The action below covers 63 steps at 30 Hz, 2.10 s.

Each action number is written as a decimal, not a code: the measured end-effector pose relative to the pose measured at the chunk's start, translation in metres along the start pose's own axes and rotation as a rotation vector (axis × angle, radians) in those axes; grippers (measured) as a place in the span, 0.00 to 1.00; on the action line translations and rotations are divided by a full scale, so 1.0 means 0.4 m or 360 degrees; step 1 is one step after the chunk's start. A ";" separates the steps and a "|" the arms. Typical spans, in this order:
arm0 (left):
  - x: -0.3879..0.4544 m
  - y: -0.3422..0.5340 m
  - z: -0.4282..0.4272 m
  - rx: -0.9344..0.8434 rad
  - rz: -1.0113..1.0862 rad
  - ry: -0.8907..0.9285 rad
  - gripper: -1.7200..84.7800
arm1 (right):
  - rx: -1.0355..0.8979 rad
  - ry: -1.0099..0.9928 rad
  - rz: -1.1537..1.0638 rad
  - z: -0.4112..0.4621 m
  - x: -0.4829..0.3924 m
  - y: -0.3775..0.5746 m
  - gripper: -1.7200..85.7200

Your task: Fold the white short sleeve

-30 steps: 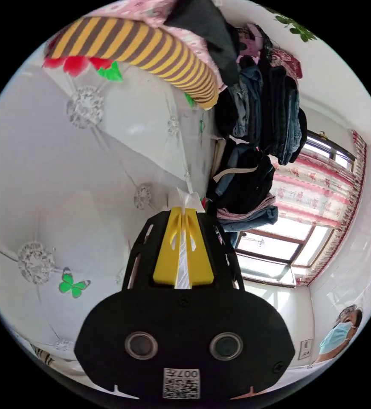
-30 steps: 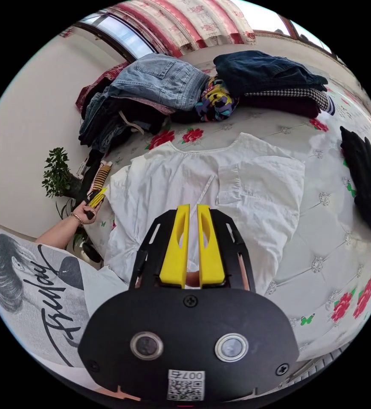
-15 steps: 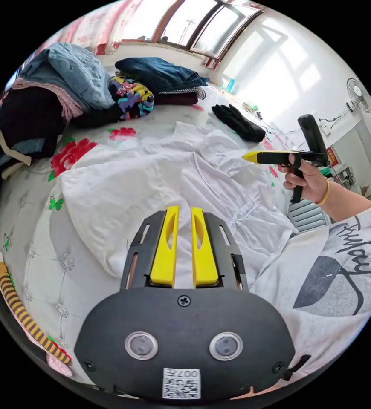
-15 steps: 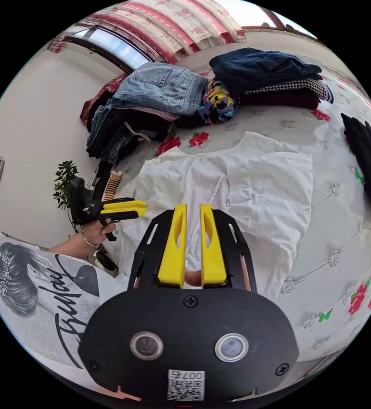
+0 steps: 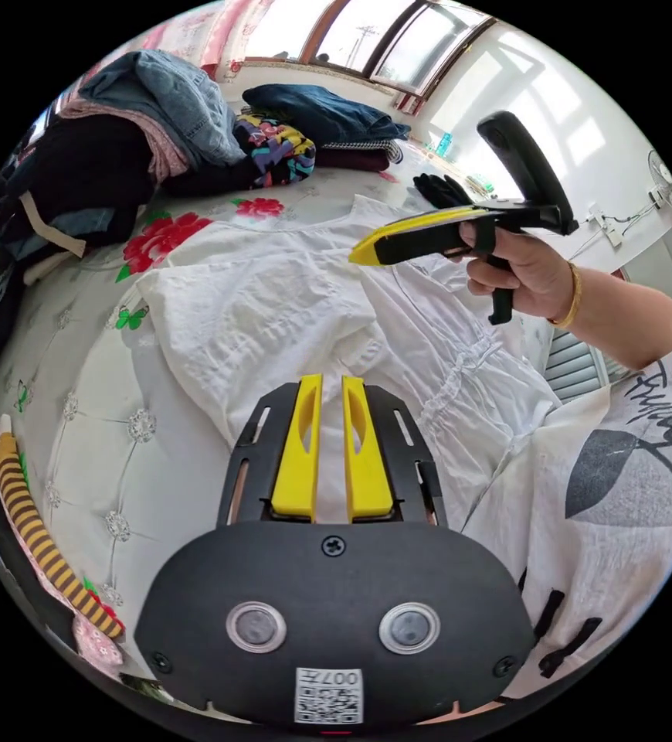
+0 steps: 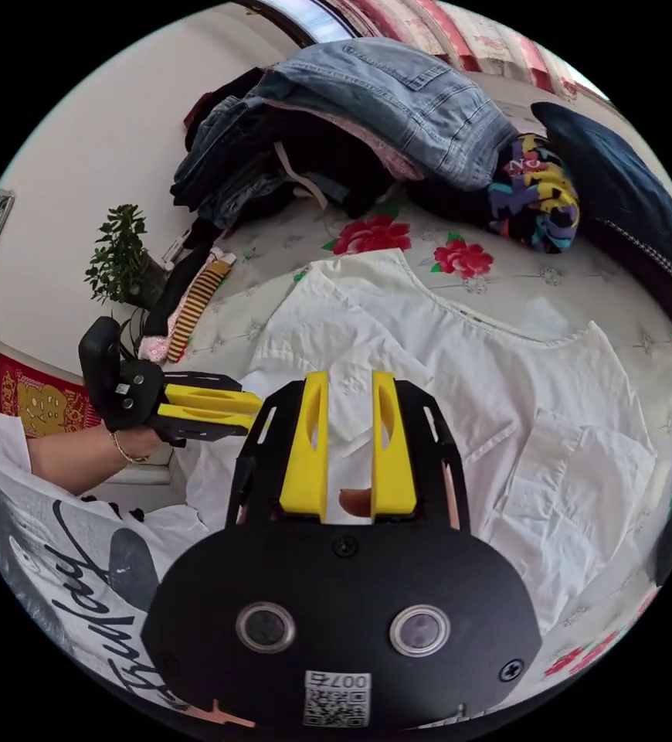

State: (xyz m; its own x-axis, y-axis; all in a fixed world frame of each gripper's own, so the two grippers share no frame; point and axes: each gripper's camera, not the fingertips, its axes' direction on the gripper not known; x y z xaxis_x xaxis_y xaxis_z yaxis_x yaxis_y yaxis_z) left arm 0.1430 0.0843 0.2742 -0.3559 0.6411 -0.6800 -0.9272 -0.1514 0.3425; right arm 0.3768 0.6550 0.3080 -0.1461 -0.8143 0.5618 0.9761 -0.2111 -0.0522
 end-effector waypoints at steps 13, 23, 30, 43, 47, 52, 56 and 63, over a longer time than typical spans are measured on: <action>-0.010 -0.004 0.044 -0.0065 -0.0179 0.0047 0.08 | -0.0035 0.0145 0.0122 -0.055 0.082 0.013 0.04; -0.023 0.281 -0.087 -0.0048 -0.0785 -0.0065 0.11 | 0.0009 0.0139 0.0515 -0.355 0.192 0.492 0.09; -0.018 0.388 -0.078 -0.0154 -0.0996 0.0132 0.14 | -0.0024 0.0097 0.0817 -0.465 0.210 0.805 0.11; -0.040 0.335 -0.049 -0.0395 -0.0807 0.0351 0.01 | -0.0396 0.0196 0.0488 -0.449 0.107 0.883 0.03; -0.083 0.324 -0.261 0.0126 -0.0695 0.0407 0.01 | 0.0064 0.0185 0.0545 -0.680 0.133 0.900 0.02; -0.186 0.404 -0.355 0.0317 -0.0924 0.0581 0.01 | 0.0344 -0.0214 0.0785 -0.804 0.249 0.979 0.02; -0.201 0.461 -0.412 0.0591 -0.0927 0.0831 0.01 | 0.0560 -0.0460 0.0815 -0.867 0.257 1.025 0.02; -0.288 0.474 -0.437 0.0808 -0.1046 0.1037 0.01 | 0.0605 -0.0701 0.0871 -0.908 0.317 1.007 0.02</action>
State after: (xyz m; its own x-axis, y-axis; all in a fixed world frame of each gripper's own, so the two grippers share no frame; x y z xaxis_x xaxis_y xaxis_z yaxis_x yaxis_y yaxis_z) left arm -0.0120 -0.1499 0.3041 0.0651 -0.0682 -0.9955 -0.8565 0.5081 -0.0908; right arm 0.6929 0.2703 0.0584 0.3696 -0.4439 0.8163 0.8904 0.4202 -0.1747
